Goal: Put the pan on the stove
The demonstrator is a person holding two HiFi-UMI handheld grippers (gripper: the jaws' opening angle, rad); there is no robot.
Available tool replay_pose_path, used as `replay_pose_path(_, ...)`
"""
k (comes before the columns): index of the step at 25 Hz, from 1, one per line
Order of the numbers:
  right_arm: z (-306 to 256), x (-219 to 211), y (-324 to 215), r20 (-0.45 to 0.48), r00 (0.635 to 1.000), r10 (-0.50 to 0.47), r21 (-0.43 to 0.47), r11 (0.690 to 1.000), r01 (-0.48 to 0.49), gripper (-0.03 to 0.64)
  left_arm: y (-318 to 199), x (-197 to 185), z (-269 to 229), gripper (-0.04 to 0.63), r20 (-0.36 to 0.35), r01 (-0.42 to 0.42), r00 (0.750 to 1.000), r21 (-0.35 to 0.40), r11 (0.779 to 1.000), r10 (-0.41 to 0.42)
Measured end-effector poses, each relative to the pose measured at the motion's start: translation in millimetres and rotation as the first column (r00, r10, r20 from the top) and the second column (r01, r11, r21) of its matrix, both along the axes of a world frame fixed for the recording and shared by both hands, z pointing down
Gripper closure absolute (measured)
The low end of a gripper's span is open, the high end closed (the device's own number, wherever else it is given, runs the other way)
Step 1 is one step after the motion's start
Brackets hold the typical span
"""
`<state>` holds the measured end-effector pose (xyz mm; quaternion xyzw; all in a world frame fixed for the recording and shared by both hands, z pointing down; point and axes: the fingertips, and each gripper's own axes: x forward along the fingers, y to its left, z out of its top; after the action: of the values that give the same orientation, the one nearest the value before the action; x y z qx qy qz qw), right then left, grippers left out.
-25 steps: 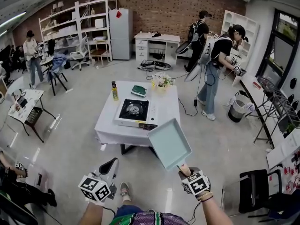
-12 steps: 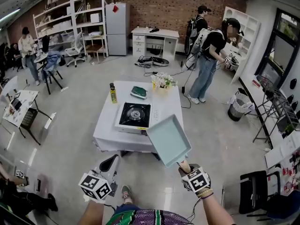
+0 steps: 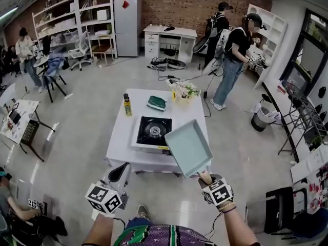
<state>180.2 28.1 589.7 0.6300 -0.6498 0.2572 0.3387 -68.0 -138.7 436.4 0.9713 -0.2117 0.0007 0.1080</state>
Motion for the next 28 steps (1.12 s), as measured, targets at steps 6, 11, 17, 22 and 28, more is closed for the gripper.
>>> replay_pose_path(6,-7,-4,-44,-0.014,1.0,0.019,-0.02,1.0,-0.019,0.568,-47,-4,-11,0.578,-0.001,-0.029,1.0,0.011,1.0,0.029)
replay_pose_path(11,-11,-7,-78,-0.026,0.999,0.036,-0.037,0.999,-0.037,0.568,-85,-7,-17,0.578,-0.009,-0.056,0.998,0.008,0.998,0.057)
replay_pose_path(17,0,-8,-108,-0.025,0.998,0.057,-0.053,0.997,-0.058,0.568,-118,-11,-4,0.578,-0.017,-0.1,0.995,-0.007,0.995,0.1)
replay_pose_path(22,4,2,-123,-0.044,0.998,0.048,-0.084,0.995,-0.052,0.568,-134,-15,4,0.578,-0.023,-0.089,0.996,-0.025,0.996,0.089)
replay_pose_path(28,11,23,-146,-0.042,0.999,0.001,-0.095,0.995,-0.005,0.568,-147,0,17,0.578,-0.019,-0.049,0.999,-0.055,0.997,0.048)
